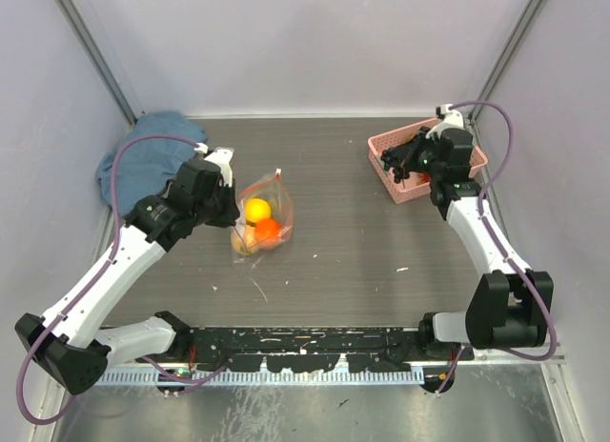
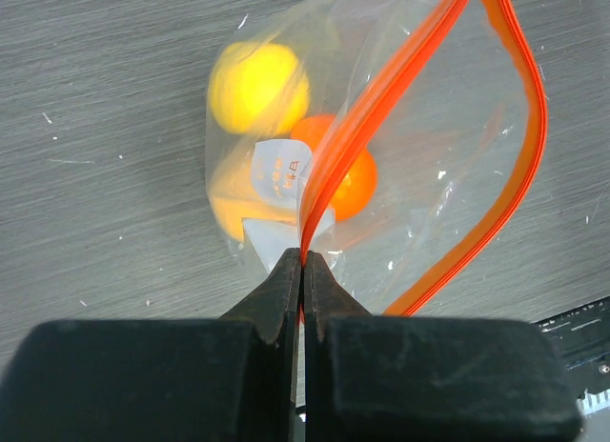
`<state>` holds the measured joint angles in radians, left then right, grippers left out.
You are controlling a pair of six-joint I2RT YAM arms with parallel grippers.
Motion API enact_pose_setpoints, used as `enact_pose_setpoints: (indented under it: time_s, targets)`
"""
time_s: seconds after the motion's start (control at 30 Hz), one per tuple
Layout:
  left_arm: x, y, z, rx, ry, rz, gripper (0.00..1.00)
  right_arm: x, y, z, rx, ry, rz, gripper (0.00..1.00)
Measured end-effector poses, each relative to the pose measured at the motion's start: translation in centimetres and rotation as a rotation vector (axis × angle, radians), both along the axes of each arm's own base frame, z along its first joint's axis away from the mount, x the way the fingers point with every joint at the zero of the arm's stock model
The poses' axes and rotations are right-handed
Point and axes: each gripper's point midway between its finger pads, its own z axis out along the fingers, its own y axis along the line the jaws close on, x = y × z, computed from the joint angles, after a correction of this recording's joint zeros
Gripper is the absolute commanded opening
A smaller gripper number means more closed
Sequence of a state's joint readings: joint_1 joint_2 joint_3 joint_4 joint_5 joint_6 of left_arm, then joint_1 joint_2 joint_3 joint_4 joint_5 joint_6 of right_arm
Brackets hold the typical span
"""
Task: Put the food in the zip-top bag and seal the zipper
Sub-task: Pick up the fake fruit from the bin, then place the fake fruit in the zipper food storage bag.
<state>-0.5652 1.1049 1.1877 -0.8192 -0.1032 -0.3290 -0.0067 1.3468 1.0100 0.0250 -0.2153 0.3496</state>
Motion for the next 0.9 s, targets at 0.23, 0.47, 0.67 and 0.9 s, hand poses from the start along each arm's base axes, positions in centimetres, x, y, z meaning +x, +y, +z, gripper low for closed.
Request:
enact_pose_setpoints:
  time_s: [0.23,0.47,0.67,0.9]
  targets:
    - [0.0,-0.1,0.0,-0.005,0.002,0.0,0.0,-3.0,5.6,2.0,0.016,-0.052,0.152,0.01]
    - [-0.1,-0.2,0.0,-0.012,0.004,-0.003,0.0,-5.8,10.2,3.6,0.044,-0.072,0.281,0.01]
    - [0.0,-0.4,0.2,-0.03,0.005,0.003,0.0,-9.1,14.6,5.5,0.087,-0.105,0.424,0.01]
    - [0.1,-0.8,0.0,-0.039,0.013,-0.003,0.0,-13.1,19.7,6.5,0.142,-0.099,0.574,0.01]
